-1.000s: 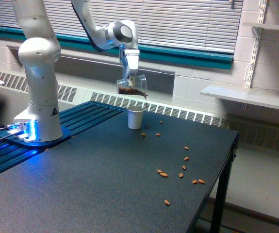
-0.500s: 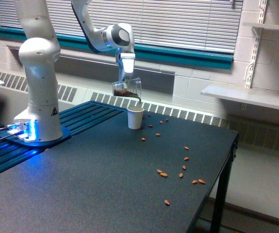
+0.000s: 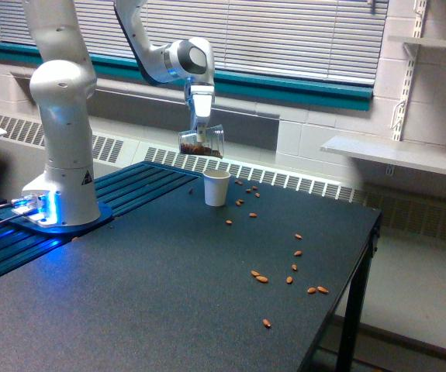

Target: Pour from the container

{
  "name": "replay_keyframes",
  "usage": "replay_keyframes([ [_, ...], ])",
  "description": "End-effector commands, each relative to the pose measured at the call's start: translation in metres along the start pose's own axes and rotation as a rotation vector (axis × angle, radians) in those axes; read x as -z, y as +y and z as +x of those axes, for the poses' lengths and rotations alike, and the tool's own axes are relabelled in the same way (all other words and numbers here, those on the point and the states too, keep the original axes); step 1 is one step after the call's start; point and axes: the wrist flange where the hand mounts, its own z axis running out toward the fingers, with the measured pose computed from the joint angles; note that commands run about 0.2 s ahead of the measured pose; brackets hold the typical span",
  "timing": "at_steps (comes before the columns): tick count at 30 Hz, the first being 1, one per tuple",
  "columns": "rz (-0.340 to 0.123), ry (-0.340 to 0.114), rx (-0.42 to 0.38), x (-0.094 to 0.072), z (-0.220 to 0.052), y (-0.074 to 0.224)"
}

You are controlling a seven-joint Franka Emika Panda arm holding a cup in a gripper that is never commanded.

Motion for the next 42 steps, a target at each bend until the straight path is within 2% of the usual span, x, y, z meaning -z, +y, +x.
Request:
replay_keyframes([
  [1,-0.006,-0.003,-0.035,0.002,-0.009,0.003],
  [22,-0.016,-0.039,-0.087,-0.002,-0.026,0.013],
  [42,-0.03,-0.076,-0.105,-0.012,-0.019,0.027],
])
